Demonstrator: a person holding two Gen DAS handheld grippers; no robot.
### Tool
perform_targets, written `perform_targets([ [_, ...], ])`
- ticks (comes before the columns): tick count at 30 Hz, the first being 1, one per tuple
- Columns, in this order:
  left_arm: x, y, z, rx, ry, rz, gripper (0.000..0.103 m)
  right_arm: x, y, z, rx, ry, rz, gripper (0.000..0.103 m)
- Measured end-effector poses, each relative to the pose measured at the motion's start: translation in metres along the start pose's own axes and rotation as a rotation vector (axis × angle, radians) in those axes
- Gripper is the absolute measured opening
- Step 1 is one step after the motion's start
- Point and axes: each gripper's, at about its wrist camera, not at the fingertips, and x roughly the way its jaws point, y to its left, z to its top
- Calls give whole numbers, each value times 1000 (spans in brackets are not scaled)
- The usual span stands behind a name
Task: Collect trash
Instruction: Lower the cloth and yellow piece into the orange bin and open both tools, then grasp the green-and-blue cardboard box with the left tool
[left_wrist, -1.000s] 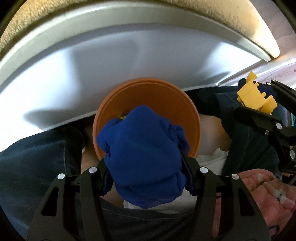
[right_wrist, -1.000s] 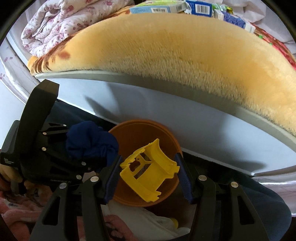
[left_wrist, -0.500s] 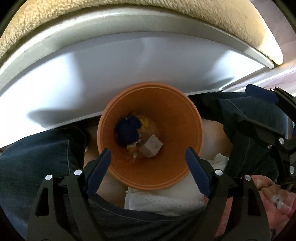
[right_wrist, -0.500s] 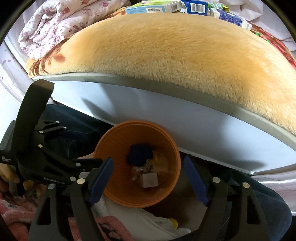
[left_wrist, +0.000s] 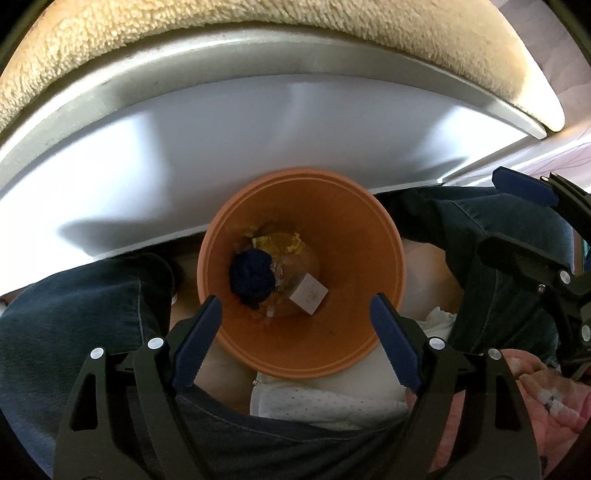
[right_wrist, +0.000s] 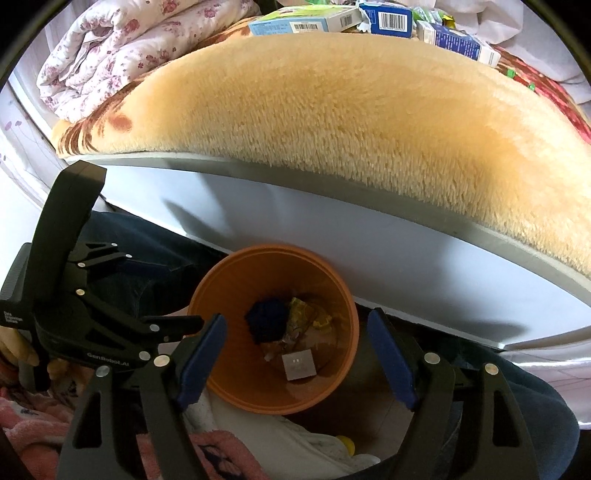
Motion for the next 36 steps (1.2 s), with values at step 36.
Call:
perform_targets([
  [36, -171, 24, 105, -39, -453, -167, 89, -91, -17, 33, 27, -257, 14, 79],
])
